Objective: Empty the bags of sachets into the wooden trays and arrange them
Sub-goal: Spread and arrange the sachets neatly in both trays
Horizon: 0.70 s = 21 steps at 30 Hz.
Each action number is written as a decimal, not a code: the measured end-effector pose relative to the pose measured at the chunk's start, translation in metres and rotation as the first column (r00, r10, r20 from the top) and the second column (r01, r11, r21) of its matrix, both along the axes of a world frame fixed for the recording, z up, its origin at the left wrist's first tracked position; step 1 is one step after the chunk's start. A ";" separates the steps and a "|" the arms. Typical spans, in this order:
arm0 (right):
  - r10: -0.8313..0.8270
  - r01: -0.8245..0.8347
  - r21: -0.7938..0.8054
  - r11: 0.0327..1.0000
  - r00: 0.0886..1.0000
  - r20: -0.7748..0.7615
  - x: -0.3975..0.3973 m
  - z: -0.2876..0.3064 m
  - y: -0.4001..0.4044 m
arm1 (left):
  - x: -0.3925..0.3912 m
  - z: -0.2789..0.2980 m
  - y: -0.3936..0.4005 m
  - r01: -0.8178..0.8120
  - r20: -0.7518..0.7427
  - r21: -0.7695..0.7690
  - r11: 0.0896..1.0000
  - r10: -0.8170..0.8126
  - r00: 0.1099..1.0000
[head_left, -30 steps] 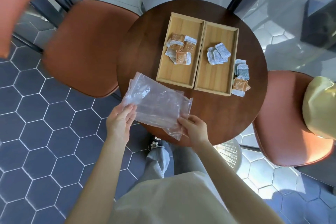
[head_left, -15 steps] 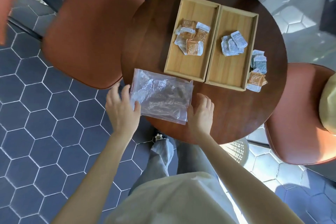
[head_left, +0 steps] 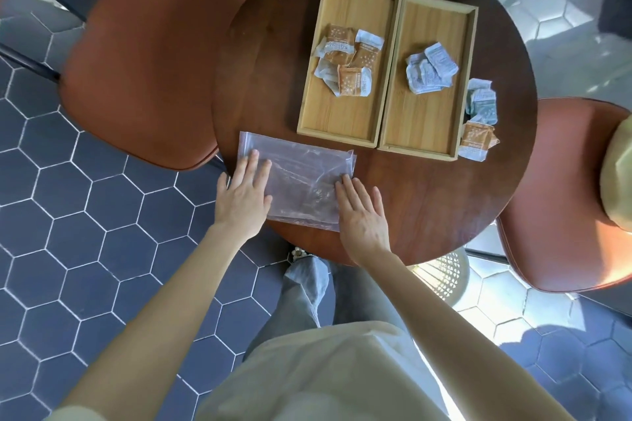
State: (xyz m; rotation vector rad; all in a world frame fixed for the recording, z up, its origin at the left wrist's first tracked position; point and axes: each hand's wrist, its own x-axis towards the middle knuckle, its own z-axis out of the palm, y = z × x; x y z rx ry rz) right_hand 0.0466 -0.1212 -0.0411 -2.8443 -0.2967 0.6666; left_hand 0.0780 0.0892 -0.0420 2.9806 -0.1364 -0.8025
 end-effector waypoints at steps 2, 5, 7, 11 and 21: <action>-0.068 0.063 0.114 0.991 0.997 0.034 0.005 0.002 -0.003 | 0.005 0.005 0.000 0.002 -0.006 0.003 1.000 -0.002 1.000; -0.174 0.155 0.252 0.955 0.983 0.052 0.022 0.006 -0.009 | 0.022 0.016 -0.003 0.031 0.002 0.030 0.999 -0.031 1.000; -0.198 0.187 0.271 0.944 0.980 0.013 0.038 0.014 -0.014 | 0.039 0.025 -0.008 0.054 -0.019 0.065 0.996 -0.053 0.998; -0.205 0.202 0.250 0.947 0.979 -0.015 0.069 0.034 -0.039 | 0.075 0.048 -0.033 0.031 -0.029 0.033 0.999 -0.031 0.999; -0.310 0.327 0.019 0.945 0.910 -0.274 0.124 0.068 -0.154 | 0.146 0.075 -0.176 0.161 -0.022 -0.284 0.945 -0.175 0.984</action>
